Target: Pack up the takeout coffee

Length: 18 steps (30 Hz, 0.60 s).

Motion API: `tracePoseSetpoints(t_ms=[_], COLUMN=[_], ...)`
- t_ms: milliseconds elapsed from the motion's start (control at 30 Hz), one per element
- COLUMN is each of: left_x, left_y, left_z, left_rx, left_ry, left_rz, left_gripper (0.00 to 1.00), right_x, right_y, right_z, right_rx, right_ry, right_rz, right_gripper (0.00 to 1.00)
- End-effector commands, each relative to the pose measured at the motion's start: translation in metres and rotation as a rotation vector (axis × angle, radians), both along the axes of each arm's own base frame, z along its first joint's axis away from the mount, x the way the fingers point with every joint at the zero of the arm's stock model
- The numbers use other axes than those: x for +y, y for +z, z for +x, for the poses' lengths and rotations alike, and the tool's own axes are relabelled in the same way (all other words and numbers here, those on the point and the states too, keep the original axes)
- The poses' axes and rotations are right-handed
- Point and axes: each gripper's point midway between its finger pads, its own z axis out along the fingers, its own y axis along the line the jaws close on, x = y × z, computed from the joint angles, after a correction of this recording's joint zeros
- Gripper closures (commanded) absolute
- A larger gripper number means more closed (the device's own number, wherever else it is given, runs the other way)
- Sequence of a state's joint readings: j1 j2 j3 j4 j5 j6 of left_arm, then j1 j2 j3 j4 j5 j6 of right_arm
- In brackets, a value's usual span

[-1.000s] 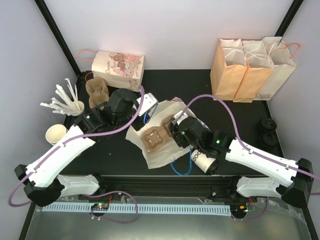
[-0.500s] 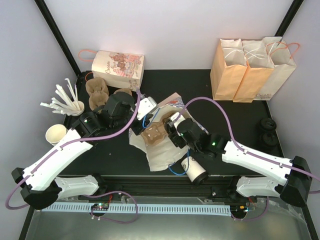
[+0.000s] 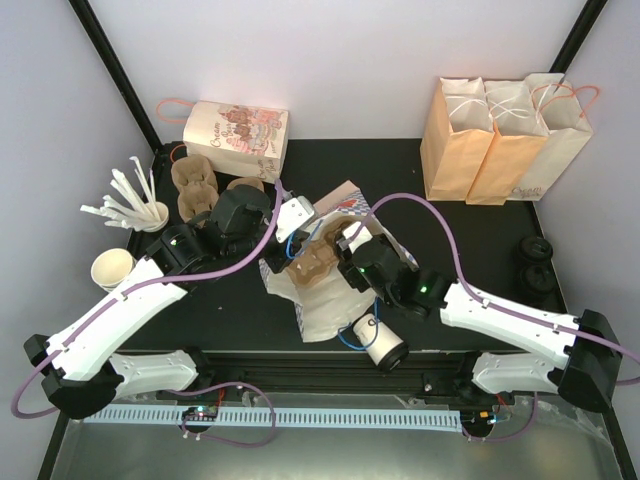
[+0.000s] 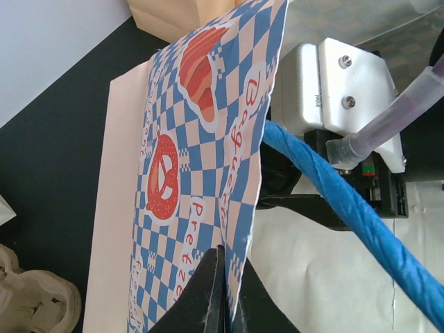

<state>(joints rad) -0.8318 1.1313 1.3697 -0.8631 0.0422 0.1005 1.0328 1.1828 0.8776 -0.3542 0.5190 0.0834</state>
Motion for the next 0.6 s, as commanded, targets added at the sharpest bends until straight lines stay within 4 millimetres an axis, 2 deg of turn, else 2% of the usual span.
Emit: tracePoseSetpoints(t_ms=[0,567], left_x=[-0.009,-0.018], left_y=[0.015,0.008], left_z=[-0.007,-0.013], left_rx=[-0.011,0.044], left_ry=[-0.040,-0.069], left_rz=[-0.074,-0.111], left_gripper=[0.98,0.98], right_x=[0.002,0.020], right_y=[0.001,-0.012], right_z=[0.007,0.016], right_rx=[-0.035,-0.081], right_ry=[-0.033,-0.003], right_rz=[0.015,0.036], right_gripper=[0.49,0.50])
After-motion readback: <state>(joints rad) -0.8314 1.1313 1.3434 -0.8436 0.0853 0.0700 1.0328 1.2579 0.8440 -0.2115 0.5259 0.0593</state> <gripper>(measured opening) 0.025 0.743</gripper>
